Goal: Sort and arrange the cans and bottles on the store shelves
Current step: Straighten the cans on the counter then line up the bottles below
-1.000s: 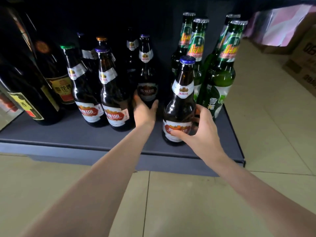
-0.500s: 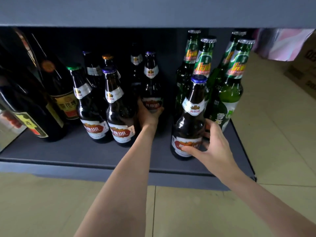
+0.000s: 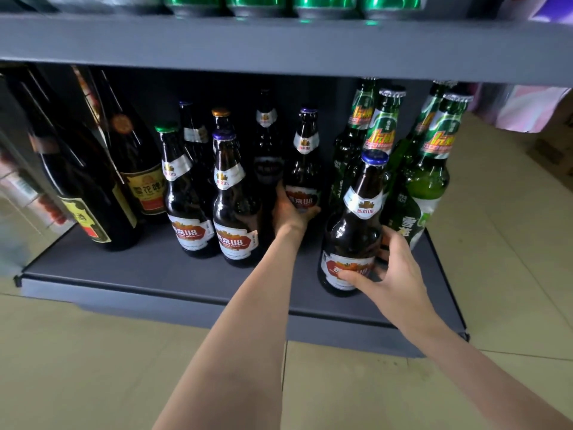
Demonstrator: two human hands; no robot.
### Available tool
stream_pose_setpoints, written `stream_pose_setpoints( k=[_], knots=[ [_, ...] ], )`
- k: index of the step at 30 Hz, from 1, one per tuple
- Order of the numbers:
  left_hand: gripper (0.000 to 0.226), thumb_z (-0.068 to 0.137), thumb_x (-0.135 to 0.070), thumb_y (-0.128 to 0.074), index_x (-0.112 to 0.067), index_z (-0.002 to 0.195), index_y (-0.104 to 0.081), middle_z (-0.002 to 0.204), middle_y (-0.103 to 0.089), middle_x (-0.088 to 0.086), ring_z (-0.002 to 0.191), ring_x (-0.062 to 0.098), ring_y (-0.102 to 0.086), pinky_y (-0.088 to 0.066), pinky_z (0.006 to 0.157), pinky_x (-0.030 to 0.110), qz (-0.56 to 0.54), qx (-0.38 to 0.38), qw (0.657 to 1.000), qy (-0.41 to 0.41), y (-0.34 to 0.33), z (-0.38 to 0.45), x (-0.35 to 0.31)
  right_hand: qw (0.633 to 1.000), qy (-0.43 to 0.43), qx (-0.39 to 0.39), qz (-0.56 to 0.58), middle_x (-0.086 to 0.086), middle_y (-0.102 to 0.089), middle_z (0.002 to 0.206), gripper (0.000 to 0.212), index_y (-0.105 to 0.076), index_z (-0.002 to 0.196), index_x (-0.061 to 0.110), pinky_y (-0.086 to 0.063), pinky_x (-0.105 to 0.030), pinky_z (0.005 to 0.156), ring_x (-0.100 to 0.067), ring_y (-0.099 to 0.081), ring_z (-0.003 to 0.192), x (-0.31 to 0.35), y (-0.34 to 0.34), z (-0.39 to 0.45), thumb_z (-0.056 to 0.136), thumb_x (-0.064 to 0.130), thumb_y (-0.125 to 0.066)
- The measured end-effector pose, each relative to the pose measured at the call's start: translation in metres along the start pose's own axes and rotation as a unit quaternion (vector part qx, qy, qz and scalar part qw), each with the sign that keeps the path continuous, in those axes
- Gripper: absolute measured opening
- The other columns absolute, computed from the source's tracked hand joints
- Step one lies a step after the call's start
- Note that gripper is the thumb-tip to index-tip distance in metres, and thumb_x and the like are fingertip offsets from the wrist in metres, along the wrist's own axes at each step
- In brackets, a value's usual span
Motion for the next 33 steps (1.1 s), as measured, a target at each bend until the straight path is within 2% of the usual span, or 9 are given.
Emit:
stream_pose_setpoints(
  k=[4,10,15,19,22,26,29,31,33],
  knots=[
    [0.097,0.071,-0.009,-0.077,-0.026,0.146,-0.019,0.14,-0.043,0.008,0.128,0.025,-0.041,-0.034,0.107,0.037,-0.026,-0.002,1.0,0.013,-0.006,0.002,-0.001,1.0,-0.002,0.0,0.013,0.011,-0.047,0.129,0.083,-0.036,0.134,0.028,-0.046,-0.036,0.101,-0.006,-0.049,0.118,0.0,0.0,-0.001,0.066,0.026,-0.083],
    [0.093,0.074,-0.003,-0.074,-0.026,0.146,-0.019,0.141,-0.04,0.006,0.129,0.022,-0.041,-0.033,0.089,0.014,-0.056,0.002,0.998,0.006,-0.009,0.008,-0.004,1.0,0.002,0.004,0.016,0.01,-0.048,0.128,0.083,-0.036,0.133,0.029,-0.046,-0.038,0.1,-0.008,-0.05,0.119,-0.005,0.0,0.004,0.065,0.026,-0.083],
    [0.091,0.078,-0.012,-0.072,-0.023,0.148,-0.014,0.146,-0.035,0.006,0.134,0.022,-0.035,-0.029,0.11,0.034,0.033,0.031,0.999,-0.031,0.0,-0.002,0.001,1.0,0.006,0.001,0.018,0.009,-0.048,0.129,0.084,-0.036,0.135,0.026,-0.046,-0.037,0.1,-0.007,-0.05,0.119,-0.005,0.0,0.004,0.066,0.027,-0.083],
    [0.078,0.083,-0.009,-0.066,-0.016,0.147,-0.02,0.143,-0.041,0.008,0.13,0.025,-0.041,-0.032,0.11,0.036,0.084,0.095,0.99,-0.059,0.019,-0.011,0.0,0.999,0.005,-0.025,0.047,0.007,-0.052,0.127,0.073,-0.041,0.128,0.027,-0.048,-0.024,0.093,-0.004,-0.055,0.113,-0.003,-0.005,-0.006,0.068,0.024,-0.083],
    [0.073,0.085,-0.013,-0.063,-0.015,0.146,-0.022,0.138,-0.046,0.01,0.124,0.026,-0.047,-0.039,0.103,0.032,0.188,0.168,0.966,-0.058,0.029,-0.032,0.001,0.999,0.02,-0.046,0.015,0.003,-0.051,0.123,0.07,-0.042,0.124,0.023,-0.05,-0.028,0.092,-0.009,-0.055,0.111,-0.005,-0.011,-0.012,0.067,0.021,-0.083],
    [0.049,0.086,-0.011,-0.061,-0.006,0.133,-0.046,0.121,-0.06,0.015,0.1,0.02,-0.058,-0.048,0.089,0.03,0.175,0.27,0.946,0.034,0.049,-0.066,0.002,0.998,0.039,-0.05,-0.023,0.002,-0.047,0.117,0.071,-0.042,0.125,0.012,-0.051,-0.033,0.091,-0.014,-0.054,0.11,0.003,-0.022,-0.009,0.068,0.019,-0.083],
    [0.026,0.09,-0.013,-0.057,-0.008,0.116,-0.058,0.105,-0.066,0.011,0.091,0.016,-0.063,-0.052,0.084,0.029,0.196,0.332,0.913,0.132,0.086,-0.08,0.002,0.996,0.05,-0.054,-0.048,-0.001,-0.046,0.114,0.066,-0.043,0.123,0.009,-0.044,-0.022,0.086,-0.014,-0.051,0.107,0.014,-0.038,-0.003,0.07,0.018,-0.081],
    [0.021,0.093,-0.018,-0.054,-0.009,0.111,-0.057,0.1,-0.067,0.005,0.091,0.015,-0.063,-0.052,0.082,0.029,0.225,0.325,0.9,0.183,0.116,-0.081,0.002,0.996,0.051,-0.055,-0.057,-0.006,-0.048,0.118,0.065,-0.043,0.124,0.006,-0.039,-0.019,0.085,-0.017,-0.05,0.109,0.02,-0.05,0.003,0.071,0.017,-0.079],
    [0.022,0.092,-0.027,-0.056,-0.012,0.107,-0.057,0.093,-0.066,0.003,0.088,0.016,-0.062,-0.052,0.082,0.032,0.266,0.265,0.908,0.189,0.144,-0.077,0.001,0.996,0.042,-0.061,-0.057,-0.009,-0.047,0.123,0.068,-0.041,0.128,0.005,-0.039,-0.02,0.088,-0.019,-0.048,0.114,0.025,-0.061,0.009,0.072,0.016,-0.078]
  ],
)
Point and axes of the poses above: each hand's wrist, its own z-axis towards the middle knuckle, its own y-axis out of the back of the hand, x = y × z, the point moved 3 cm from there along z, towards the middle knuckle
